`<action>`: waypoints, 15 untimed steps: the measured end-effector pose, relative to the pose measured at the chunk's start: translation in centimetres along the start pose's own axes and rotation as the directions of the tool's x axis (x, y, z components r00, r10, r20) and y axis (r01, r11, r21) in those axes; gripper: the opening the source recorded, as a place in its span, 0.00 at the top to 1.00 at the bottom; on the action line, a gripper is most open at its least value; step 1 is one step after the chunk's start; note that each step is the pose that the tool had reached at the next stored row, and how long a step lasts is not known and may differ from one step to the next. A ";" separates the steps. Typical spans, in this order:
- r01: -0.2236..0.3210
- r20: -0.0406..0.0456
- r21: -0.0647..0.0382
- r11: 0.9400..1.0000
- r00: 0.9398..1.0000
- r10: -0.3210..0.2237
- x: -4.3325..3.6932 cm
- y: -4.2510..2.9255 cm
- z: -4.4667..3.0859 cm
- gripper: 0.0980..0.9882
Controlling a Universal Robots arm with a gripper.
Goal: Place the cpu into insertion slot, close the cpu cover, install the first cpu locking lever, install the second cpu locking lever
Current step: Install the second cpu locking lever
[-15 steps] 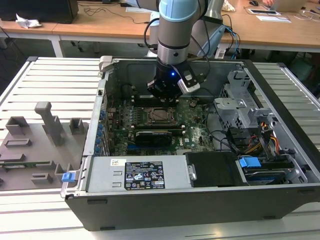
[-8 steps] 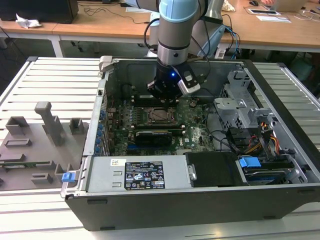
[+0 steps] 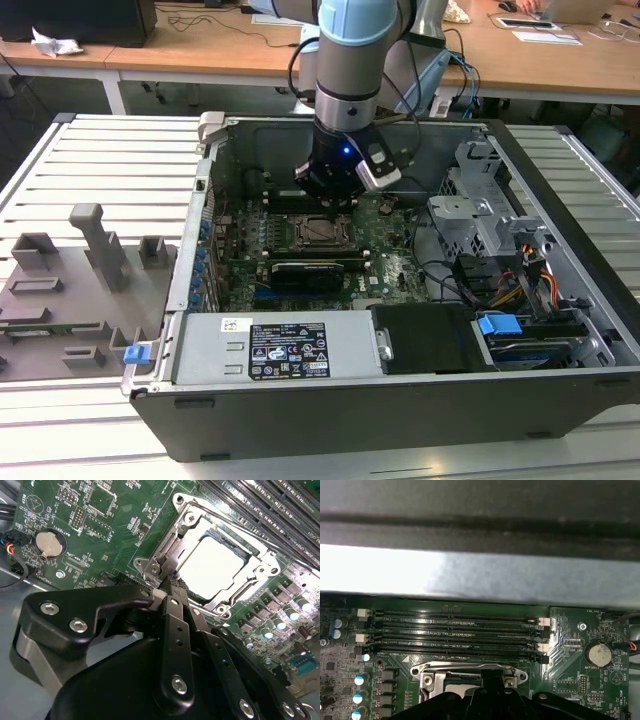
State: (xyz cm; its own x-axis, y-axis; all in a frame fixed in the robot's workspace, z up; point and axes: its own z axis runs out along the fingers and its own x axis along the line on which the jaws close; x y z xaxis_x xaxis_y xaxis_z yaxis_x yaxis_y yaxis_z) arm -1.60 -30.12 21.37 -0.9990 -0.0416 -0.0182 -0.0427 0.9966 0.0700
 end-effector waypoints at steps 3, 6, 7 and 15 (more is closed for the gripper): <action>0.000 0.000 0.000 1.000 1.000 0.000 -0.02 0.06 -0.88 0.99; 0.000 0.000 0.000 1.000 1.000 0.000 -0.01 -0.13 -1.05 0.99; 0.000 0.000 0.000 1.000 1.000 0.000 -0.01 -0.25 -1.06 0.99; 0.000 0.000 0.002 1.000 1.000 0.000 0.03 -1.00 -1.09 0.99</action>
State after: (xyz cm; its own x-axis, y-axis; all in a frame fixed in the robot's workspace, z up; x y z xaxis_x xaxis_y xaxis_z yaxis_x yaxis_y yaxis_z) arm -1.60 -31.20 22.39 -0.9990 -0.0415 -0.0181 -0.0426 0.9968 0.0675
